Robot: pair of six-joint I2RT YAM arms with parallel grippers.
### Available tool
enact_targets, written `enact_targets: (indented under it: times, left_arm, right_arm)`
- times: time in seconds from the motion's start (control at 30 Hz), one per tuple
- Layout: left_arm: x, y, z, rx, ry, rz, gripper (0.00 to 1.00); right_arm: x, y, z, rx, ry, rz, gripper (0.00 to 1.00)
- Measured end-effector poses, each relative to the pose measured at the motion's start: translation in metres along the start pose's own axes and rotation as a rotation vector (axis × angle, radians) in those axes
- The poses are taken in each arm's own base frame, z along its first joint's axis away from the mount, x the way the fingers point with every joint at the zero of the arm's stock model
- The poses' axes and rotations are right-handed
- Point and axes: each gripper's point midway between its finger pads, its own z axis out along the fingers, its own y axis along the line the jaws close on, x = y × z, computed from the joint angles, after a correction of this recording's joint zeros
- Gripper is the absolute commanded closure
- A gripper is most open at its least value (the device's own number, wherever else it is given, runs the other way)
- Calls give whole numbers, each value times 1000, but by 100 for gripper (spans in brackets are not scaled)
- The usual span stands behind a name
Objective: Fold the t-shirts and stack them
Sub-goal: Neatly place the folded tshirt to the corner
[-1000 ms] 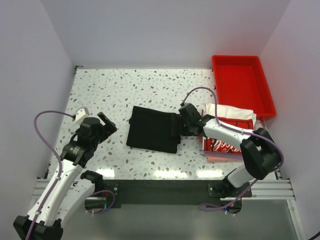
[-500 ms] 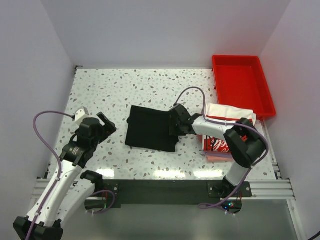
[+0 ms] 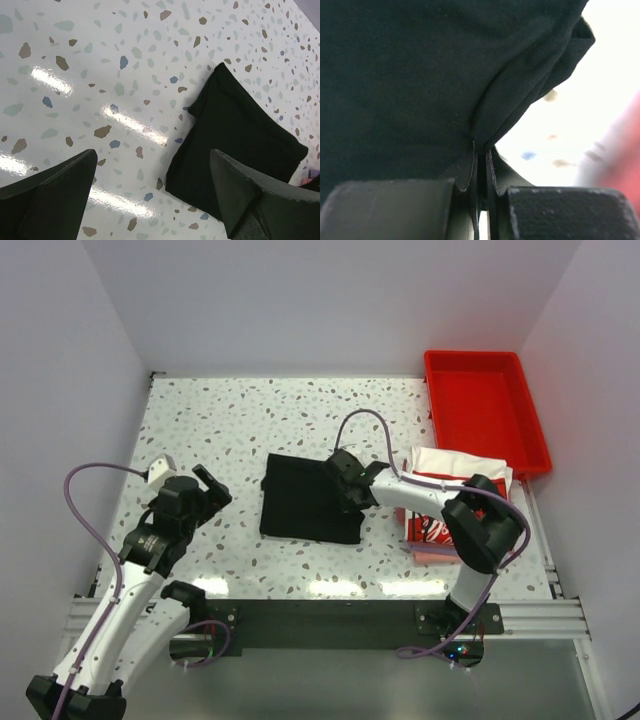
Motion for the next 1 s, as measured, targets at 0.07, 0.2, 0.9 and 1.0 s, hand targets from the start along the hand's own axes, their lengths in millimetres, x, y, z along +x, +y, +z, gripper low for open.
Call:
enact_targets:
  times: [0.07, 0.2, 0.9, 1.0]
  left_arm:
    - [0, 0, 0, 1, -1, -1, 0]
    - [0, 0, 0, 1, -1, 0, 0]
    - [2, 1, 3, -10, 9, 8, 0]
    - [3, 1, 3, -13, 12, 9, 0]
  right_arm:
    - [3, -19, -13, 72, 21, -50, 100]
    - [-6, -55, -59, 171, 2, -119, 100]
    - [-41, -135, -186, 357, -88, -211, 100]
    - [-53, -135, -201, 333, -126, -213, 100]
